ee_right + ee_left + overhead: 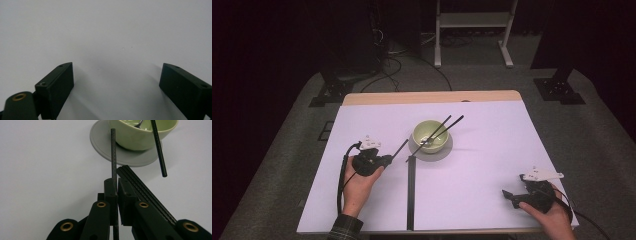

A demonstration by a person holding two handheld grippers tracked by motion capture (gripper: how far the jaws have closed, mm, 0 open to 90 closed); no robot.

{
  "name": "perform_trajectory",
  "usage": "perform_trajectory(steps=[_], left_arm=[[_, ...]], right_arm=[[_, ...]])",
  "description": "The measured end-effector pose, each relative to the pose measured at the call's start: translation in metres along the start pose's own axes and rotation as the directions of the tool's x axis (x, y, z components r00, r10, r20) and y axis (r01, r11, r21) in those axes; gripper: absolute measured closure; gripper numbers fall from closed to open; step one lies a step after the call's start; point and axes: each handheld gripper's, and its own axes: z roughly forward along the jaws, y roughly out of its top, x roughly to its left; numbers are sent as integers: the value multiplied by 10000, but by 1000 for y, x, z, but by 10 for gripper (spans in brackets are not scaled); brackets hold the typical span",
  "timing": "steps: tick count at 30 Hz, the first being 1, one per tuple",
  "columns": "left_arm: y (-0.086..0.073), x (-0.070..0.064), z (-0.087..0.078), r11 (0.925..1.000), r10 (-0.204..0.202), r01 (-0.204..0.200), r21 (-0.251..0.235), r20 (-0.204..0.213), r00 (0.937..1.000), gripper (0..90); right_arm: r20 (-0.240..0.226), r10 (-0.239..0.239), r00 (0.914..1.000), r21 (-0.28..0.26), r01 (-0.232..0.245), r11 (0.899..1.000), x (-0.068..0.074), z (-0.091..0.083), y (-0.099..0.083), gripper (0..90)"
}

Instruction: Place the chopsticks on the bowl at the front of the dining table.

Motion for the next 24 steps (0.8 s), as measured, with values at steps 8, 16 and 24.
perform_trajectory(steps=[8, 16, 24], left_arm=[[14, -2, 0, 9999, 89, -88, -96, 105, 9999, 865], [30, -5, 2, 9997, 183, -181, -139, 210, 9996, 866], [44, -7, 8, 9994, 342, -338, -119, 318, 9989, 865]], right_arm=[[-3, 3, 10000, 0, -3, 10000, 0, 0, 0, 106], [1, 2, 10000, 0, -2, 10000, 0, 0, 0, 106], [-2, 3, 10000, 3, -3, 10000, 0, 0, 0, 106]])
